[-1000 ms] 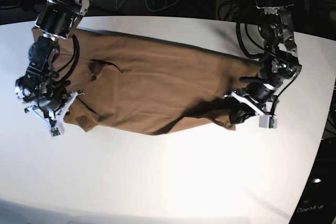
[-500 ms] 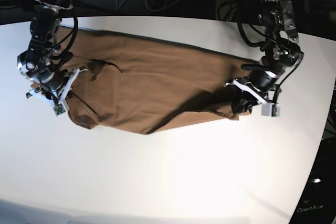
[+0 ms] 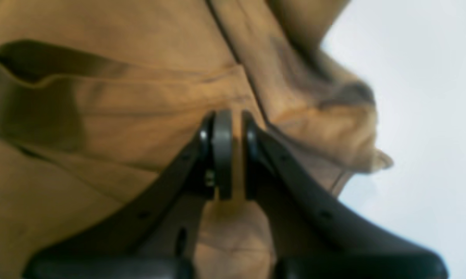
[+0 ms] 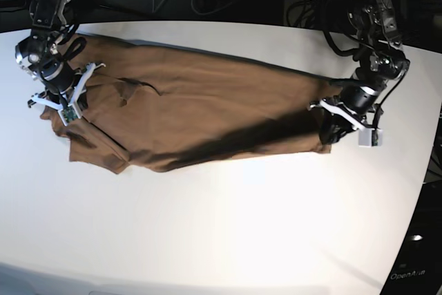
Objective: Fold the T-shirt properly
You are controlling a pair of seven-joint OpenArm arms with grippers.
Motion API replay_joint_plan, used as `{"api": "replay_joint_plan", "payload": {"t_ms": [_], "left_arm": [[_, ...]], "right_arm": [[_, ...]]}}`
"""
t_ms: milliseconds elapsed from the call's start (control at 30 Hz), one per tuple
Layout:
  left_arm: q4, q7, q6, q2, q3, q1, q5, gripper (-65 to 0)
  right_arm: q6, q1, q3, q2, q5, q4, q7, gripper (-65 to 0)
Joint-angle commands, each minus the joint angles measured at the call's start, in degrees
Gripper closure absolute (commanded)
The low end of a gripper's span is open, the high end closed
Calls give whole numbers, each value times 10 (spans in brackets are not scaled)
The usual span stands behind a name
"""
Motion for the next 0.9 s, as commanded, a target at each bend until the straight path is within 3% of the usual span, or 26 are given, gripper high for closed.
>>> {"api": "replay_joint_plan", "payload": {"t_ms": [0, 233, 400, 533, 633, 867], "left_arm": [[17, -14, -3, -4, -1, 0, -8, -33], [17, -13, -3, -2, 0, -4, -8, -33], [17, -13, -3, -1, 1, -3, -8, -33], [16, -13, 0, -1, 1, -5, -8, -33], [16, -13, 3, -1, 4, -5, -8, -33], [3, -13, 4, 14, 1, -5, -2, -33]], "right_arm": [[-3, 2, 3, 12, 7, 11, 11, -33], [-3, 26, 4, 13, 6, 11, 2, -42], [-3, 128, 34, 27, 7, -2, -104, -44], [-3, 242, 49, 46, 8, -82, -195, -52], [-3, 303, 47, 57, 8, -173, -252, -110], [-3, 386, 46, 67, 8, -302, -386, -361]]}}
